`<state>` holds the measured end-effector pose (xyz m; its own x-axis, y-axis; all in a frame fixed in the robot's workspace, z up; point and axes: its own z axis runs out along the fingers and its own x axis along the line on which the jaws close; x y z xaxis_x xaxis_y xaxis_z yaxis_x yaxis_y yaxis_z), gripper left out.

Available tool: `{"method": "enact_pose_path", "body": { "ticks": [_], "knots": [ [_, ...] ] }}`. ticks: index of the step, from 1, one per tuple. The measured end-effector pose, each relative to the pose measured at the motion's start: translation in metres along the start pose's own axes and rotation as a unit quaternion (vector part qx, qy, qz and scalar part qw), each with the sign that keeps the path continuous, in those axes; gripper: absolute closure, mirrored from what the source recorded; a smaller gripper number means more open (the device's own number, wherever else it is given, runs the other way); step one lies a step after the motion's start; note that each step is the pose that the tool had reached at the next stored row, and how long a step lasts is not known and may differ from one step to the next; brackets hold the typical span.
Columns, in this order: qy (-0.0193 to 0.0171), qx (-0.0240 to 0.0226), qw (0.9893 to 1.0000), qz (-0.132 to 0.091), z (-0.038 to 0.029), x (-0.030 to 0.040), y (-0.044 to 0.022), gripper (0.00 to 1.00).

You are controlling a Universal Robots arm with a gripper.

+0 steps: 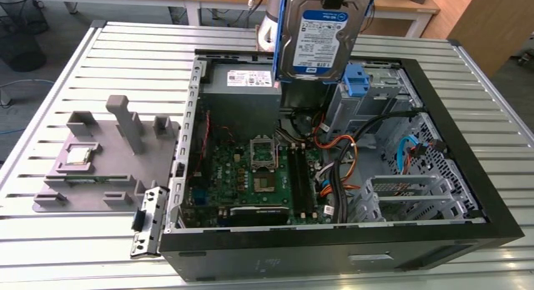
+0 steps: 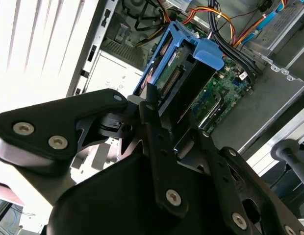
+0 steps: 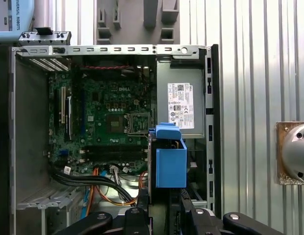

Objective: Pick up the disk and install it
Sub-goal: 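Pick up the disk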

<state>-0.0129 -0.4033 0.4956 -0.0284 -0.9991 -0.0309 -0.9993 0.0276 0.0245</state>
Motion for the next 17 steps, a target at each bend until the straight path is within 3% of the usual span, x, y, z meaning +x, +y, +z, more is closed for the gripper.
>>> {"method": "enact_pose_path", "body": {
  "ticks": [2, 10, 17],
  "knots": [
    [0.0, 0.0, 1.0, 0.0, -0.0001, 0.0031, -0.0001, 0.65],
    [0.0, 0.0, 1.0, 0.0, -0.0002, 0.0034, -0.0002, 0.65],
    [0.0, 0.0, 1.0, 0.0, -0.0002, 0.0032, -0.0055, 0.65]
  ]
}}
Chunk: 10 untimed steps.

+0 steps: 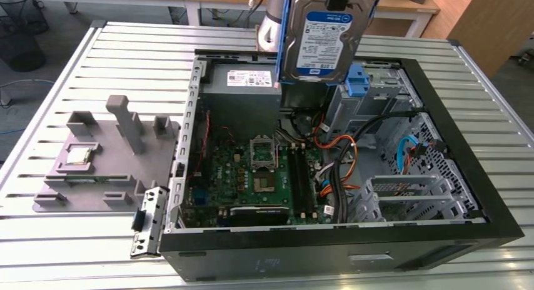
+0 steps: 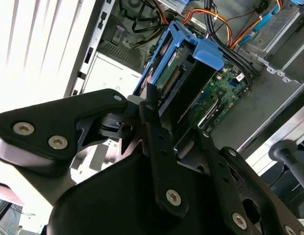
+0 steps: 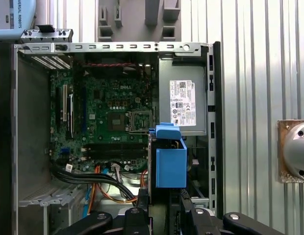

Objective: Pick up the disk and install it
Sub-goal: 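Pick up the disk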

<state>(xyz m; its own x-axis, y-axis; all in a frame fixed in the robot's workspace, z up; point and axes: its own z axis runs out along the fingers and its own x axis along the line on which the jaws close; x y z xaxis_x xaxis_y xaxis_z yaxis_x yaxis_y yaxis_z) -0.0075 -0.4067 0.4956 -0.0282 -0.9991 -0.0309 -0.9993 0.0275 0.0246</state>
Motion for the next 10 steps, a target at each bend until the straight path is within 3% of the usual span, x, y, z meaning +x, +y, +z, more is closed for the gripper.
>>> {"method": "enact_pose_path", "body": {
  "ticks": [5, 10],
  "knots": [
    [0.0, 0.0, 1.0, 0.0, 0.0001, 0.0024, -0.0022, 0.65],
    [-0.0001, 0.0, 1.0, 0.0, 0.0004, 0.0094, -0.0028, 0.65]
  ]
}}
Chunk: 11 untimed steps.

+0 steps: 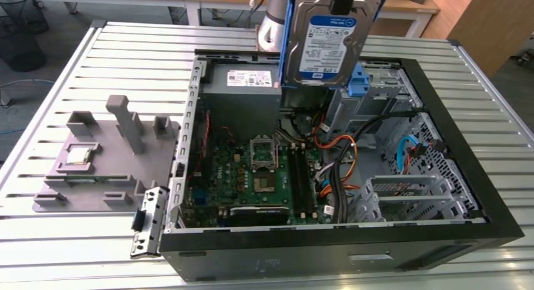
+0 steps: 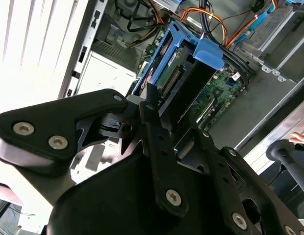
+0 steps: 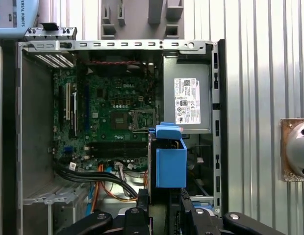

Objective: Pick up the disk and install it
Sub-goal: 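Pick up the disk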

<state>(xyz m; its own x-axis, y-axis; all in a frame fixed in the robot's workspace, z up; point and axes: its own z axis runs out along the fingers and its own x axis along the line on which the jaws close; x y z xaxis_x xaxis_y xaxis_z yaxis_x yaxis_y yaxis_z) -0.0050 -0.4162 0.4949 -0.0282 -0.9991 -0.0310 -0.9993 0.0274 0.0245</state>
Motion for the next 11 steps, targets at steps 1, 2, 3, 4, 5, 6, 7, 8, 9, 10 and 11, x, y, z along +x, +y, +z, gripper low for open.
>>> {"method": "enact_pose_path", "body": {
  "ticks": [1, 2, 3, 4, 5, 6, 7, 8, 9, 10, 11],
  "knots": [
    [0.0, 0.0, 1.0, 0.0, 0.0, 0.0015, -0.0001, 0.65],
    [0.0, 0.0, 1.0, 0.0, 0.0, 0.003, -0.0001, 0.65],
    [0.0, 0.0, 1.0, 0.0, 0.0, 0.0045, -0.0002, 0.65],
    [0.0001, 0.0, 1.0, 0.0, -0.0001, 0.0061, -0.0002, 0.65],
    [0.0001, 0.0, 1.0, 0.0, -0.0001, 0.0077, -0.0003, 0.65],
    [0.0, 0.0, 1.0, 0.0, -0.0001, 0.0092, -0.0003, 0.65],
    [0.0, 0.0, 1.0, 0.0, -0.0001, 0.0108, -0.0004, 0.65],
    [0.0, 0.0, 1.0, 0.0, -0.0001, 0.0124, -0.0004, 0.65],
    [0.0, 0.0, 1.0, 0.0, -0.0002, 0.0141, -0.0004, 0.65],
    [-0.0001, 0.0, 1.0, 0.0, -0.0002, 0.016, -0.0005, 0.65],
    [-0.0001, 0.0, 1.0, 0.0, -0.0002, 0.0176, -0.0006, 0.65]
  ]
}}
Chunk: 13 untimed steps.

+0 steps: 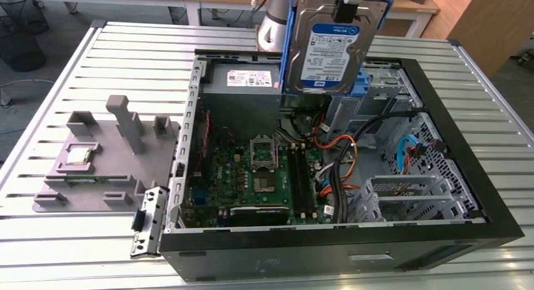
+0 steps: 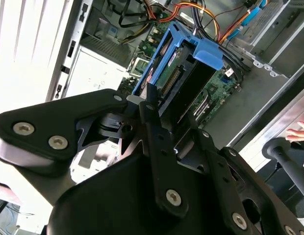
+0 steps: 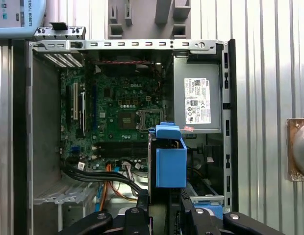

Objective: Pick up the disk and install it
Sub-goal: 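Pick up the disk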

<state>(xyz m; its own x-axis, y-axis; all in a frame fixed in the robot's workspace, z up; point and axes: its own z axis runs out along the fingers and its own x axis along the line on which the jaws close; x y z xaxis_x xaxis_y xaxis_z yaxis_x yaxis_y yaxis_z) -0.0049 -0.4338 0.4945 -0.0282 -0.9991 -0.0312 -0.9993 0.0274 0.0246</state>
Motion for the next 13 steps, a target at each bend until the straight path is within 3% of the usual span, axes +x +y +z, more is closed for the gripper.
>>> {"method": "enact_pose_path", "body": {
  "ticks": [13],
  "knots": [
    [-0.0009, 0.0, 1.0, 0.0, -0.0004, 0.0239, -0.0006, 0.65]
  ]
}}
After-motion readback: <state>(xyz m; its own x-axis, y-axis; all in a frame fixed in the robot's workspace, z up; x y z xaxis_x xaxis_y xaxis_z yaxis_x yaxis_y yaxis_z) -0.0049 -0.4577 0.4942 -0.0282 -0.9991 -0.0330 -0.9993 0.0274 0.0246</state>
